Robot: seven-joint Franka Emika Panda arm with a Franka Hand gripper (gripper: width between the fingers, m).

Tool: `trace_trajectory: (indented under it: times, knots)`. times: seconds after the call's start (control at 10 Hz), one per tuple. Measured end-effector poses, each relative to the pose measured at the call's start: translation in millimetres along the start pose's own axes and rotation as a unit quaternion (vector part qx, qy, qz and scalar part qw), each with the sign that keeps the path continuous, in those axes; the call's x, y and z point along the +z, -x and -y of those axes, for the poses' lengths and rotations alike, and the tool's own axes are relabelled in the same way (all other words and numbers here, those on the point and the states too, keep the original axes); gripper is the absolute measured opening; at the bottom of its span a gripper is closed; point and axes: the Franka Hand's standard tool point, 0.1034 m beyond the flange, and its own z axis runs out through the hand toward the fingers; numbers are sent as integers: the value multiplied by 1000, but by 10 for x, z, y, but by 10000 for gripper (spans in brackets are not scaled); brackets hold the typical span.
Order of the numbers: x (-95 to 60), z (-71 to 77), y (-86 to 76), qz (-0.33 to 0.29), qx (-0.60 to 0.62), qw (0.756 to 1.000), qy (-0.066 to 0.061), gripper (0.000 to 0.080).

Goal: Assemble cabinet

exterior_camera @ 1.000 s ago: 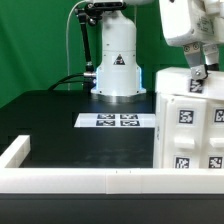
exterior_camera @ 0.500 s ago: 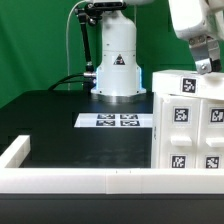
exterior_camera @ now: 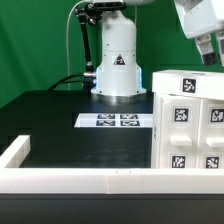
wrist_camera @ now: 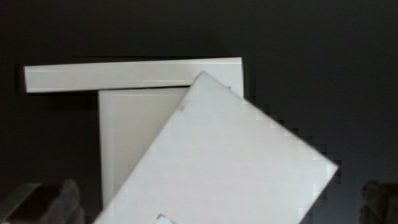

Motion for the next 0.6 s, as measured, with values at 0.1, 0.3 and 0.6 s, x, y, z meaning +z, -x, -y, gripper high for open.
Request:
trace_trajectory:
  times: [0.1,0.3,0.6]
  knots:
    - [-29,32,35,4,-59,998,3,797]
    - [-28,33,25,4,-162,987,2,797]
    - [-21,10,6,-5,-318,948,13,797]
